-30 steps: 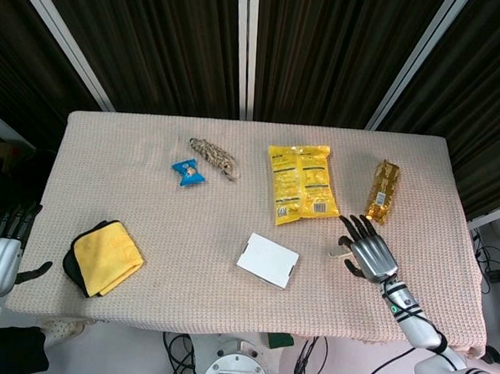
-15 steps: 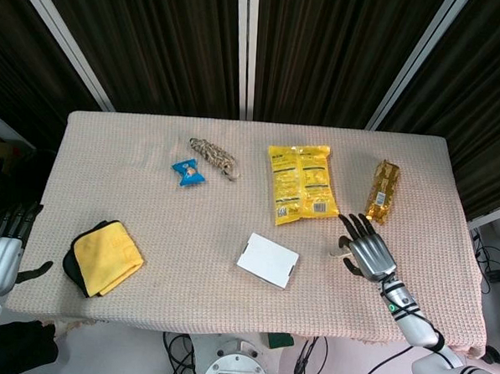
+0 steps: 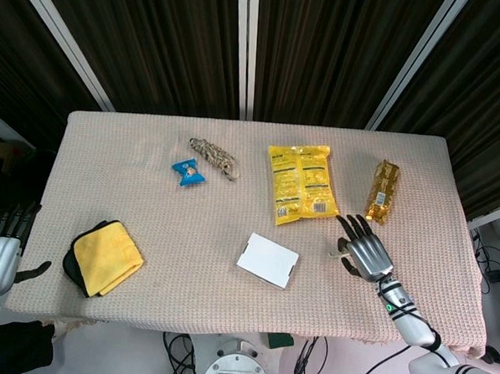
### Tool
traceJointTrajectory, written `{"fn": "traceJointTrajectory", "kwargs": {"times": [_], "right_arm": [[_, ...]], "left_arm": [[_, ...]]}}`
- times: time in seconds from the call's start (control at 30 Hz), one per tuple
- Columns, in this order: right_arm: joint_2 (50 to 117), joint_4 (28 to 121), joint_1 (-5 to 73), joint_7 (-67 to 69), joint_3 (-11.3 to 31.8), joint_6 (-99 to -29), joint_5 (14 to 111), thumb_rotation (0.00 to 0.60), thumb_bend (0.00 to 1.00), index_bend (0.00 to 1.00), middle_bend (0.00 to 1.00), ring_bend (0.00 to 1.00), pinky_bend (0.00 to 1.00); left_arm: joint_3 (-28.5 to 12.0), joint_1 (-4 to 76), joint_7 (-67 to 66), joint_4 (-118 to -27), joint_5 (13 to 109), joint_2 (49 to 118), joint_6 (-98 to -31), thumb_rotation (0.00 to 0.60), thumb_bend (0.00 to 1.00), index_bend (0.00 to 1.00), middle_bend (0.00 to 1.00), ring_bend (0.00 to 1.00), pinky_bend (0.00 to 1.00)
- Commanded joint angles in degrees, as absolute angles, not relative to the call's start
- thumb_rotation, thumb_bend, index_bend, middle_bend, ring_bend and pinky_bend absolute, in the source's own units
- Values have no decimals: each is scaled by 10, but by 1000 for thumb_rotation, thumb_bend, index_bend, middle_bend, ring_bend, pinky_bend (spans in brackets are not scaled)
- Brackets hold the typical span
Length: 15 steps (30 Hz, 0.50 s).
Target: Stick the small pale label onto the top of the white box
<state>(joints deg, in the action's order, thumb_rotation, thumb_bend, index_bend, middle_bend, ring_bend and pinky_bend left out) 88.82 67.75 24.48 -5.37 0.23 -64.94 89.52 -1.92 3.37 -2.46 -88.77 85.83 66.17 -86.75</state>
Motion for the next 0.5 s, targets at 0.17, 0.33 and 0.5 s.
{"fn": "traceJointTrajectory", "kwargs": {"times": [0.17,0.33,0.5], "right_arm": [[890,676,246,-58,2,-647,891,600,374,526,0,0,0],[892,674,248,-59,1,-644,888,600,384,546,0,0,0],[893,674,248,-60,0,-642,886,600,395,553,0,0,0]], "left_arm": [[-21,34,-24,-889,853,660,-865,600,40,75,66,31,96],[-20,33,-23,-888,851,659,-863,600,40,76,66,31,97],[-20,33,-22,-888,850,659,-861,600,40,76,66,31,96]]}}
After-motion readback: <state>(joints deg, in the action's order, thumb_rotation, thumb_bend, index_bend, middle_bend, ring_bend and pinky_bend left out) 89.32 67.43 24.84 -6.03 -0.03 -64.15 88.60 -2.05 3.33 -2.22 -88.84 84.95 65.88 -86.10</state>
